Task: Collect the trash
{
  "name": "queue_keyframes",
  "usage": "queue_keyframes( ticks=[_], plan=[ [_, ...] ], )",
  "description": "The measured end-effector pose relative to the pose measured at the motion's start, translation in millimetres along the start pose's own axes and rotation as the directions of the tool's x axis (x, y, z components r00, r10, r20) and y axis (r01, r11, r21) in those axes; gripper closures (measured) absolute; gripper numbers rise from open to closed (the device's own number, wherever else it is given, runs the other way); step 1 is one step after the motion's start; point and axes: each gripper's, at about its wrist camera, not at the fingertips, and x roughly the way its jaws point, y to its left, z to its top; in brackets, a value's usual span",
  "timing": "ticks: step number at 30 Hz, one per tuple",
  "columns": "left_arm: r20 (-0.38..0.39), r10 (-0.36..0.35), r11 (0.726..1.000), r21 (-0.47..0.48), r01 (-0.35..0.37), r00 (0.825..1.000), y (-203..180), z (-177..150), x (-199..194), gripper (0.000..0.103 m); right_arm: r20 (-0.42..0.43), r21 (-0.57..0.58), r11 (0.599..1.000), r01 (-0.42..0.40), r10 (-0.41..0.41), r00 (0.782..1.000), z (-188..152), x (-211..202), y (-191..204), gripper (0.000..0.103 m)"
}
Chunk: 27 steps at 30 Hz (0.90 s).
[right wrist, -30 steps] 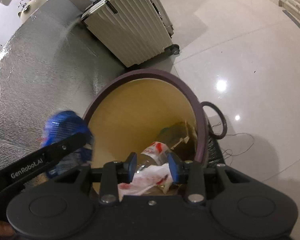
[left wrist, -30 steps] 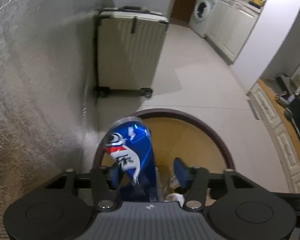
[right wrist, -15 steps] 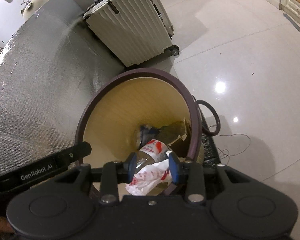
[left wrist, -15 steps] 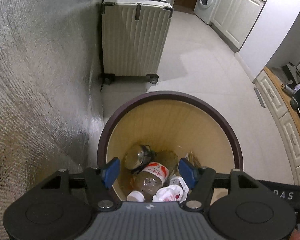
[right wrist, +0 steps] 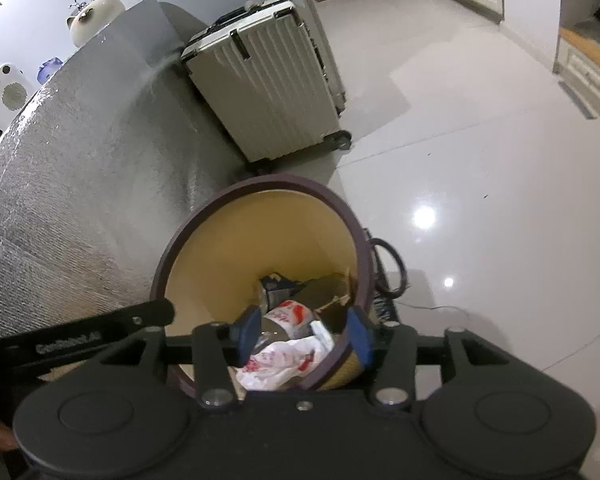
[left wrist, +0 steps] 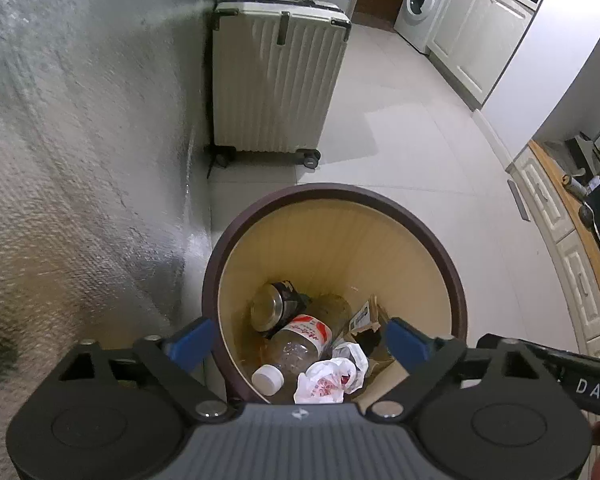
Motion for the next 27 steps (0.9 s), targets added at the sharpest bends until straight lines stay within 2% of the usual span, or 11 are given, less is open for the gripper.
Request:
queue_keyframes(
  ticks=[3,10,13,17,22,27],
  plan=[
    [0.012,0.001,1.000,-0.002,-0.001,1.000,-1.3,-0.5,-12.4,0.001,0.025,-0.014,1.000,0.024,-0.024,0.999,-0.7,-14.2,2.3,0.042],
    [0.064,0.011,1.000,-0.001,-0.011,0.998,-6.5,2.1,-50.0,0.000,0.105,-0.043,0.998,0.040,-0.035,0.994,0.9,-53.7,9.1,0.025],
    [0.091,0.024,1.000,0.009,-0.025,0.996,-9.7,2.9,-68.4,0.000,0.128,-0.052,0.997,0.060,-0.053,0.990,-0.2,-70.5,14.5,0.024],
    [0.120,0.004,1.000,0.015,-0.005,0.993,-10.7,2.2,-93.5,0.000,0.158,-0.069,0.995,0.071,-0.059,0.986,0.6,-90.2,22.5,0.018],
    [0.160,-0.009,1.000,0.026,0.005,0.987,-9.3,0.5,-125.2,0.000,0.203,-0.075,0.995,0.061,-0.045,0.978,2.3,-116.1,30.4,0.007],
    [0.196,-0.020,0.999,0.039,0.012,0.980,-3.7,0.6,-154.7,0.000,0.241,-0.083,0.994,0.073,-0.051,0.969,2.5,-137.7,39.2,0.003]
  ],
)
